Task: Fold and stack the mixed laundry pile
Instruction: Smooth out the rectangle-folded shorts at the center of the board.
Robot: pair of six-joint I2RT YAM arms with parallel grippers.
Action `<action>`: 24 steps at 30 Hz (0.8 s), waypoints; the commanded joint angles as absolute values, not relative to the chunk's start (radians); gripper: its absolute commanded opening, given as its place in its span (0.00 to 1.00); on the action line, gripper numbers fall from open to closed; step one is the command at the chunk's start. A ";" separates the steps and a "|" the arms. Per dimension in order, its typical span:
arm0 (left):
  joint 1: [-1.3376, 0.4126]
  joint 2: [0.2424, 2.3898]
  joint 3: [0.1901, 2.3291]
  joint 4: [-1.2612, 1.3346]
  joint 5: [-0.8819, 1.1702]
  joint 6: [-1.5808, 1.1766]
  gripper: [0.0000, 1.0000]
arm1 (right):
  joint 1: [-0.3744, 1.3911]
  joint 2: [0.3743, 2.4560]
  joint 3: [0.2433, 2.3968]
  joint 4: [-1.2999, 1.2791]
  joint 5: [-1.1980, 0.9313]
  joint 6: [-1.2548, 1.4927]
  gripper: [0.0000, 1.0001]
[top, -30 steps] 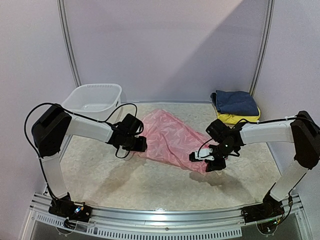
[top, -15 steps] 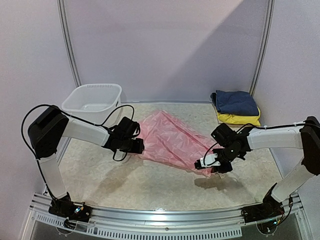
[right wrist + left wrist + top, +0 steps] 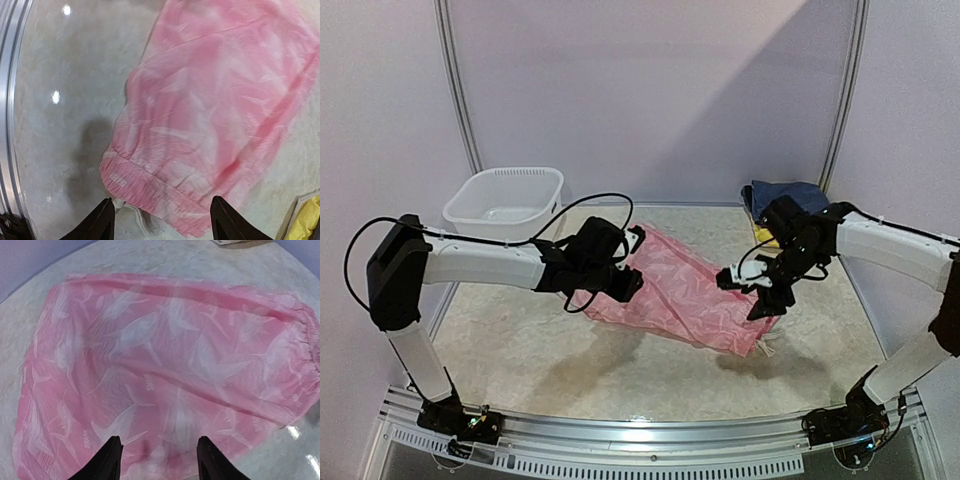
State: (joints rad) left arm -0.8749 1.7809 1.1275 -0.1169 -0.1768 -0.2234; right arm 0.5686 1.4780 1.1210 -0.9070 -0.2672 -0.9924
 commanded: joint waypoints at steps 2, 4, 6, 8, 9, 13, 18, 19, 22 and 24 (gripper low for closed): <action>-0.946 1.828 1.216 -0.142 -0.145 -0.162 0.52 | 0.445 1.472 1.185 -0.883 -0.412 -0.821 0.60; -0.962 1.873 1.243 -0.119 -0.119 -0.183 0.51 | 0.407 1.520 1.195 -0.851 -0.448 -0.759 0.52; -0.977 1.921 1.277 -0.093 -0.085 -0.206 0.49 | 0.368 1.594 1.213 -0.859 -0.512 -0.728 0.41; -0.998 1.962 1.325 -0.082 -0.061 -0.214 0.46 | 0.342 1.662 1.228 -0.883 -0.556 -0.721 0.31; -1.007 1.982 1.347 -0.081 -0.051 -0.216 0.44 | 0.333 1.707 1.230 -0.887 -0.563 -0.721 0.28; -1.025 2.046 1.396 -0.075 -0.037 -0.223 0.43 | 0.262 1.820 1.246 -0.848 -0.539 -0.687 0.24; -1.025 2.059 1.398 -0.088 -0.067 -0.217 0.44 | 0.141 1.915 1.318 -0.817 -0.507 -0.528 0.27; -1.025 2.055 1.398 -0.097 -0.072 -0.212 0.45 | 0.129 1.919 1.330 -0.823 -0.516 -0.518 0.28; -1.025 2.038 1.399 -0.121 -0.088 -0.202 0.46 | 0.113 1.867 1.315 -0.802 -0.497 -0.473 0.35; -1.028 2.025 1.402 -0.124 -0.084 -0.197 0.47 | 0.102 1.784 1.285 -0.767 -0.471 -0.433 0.42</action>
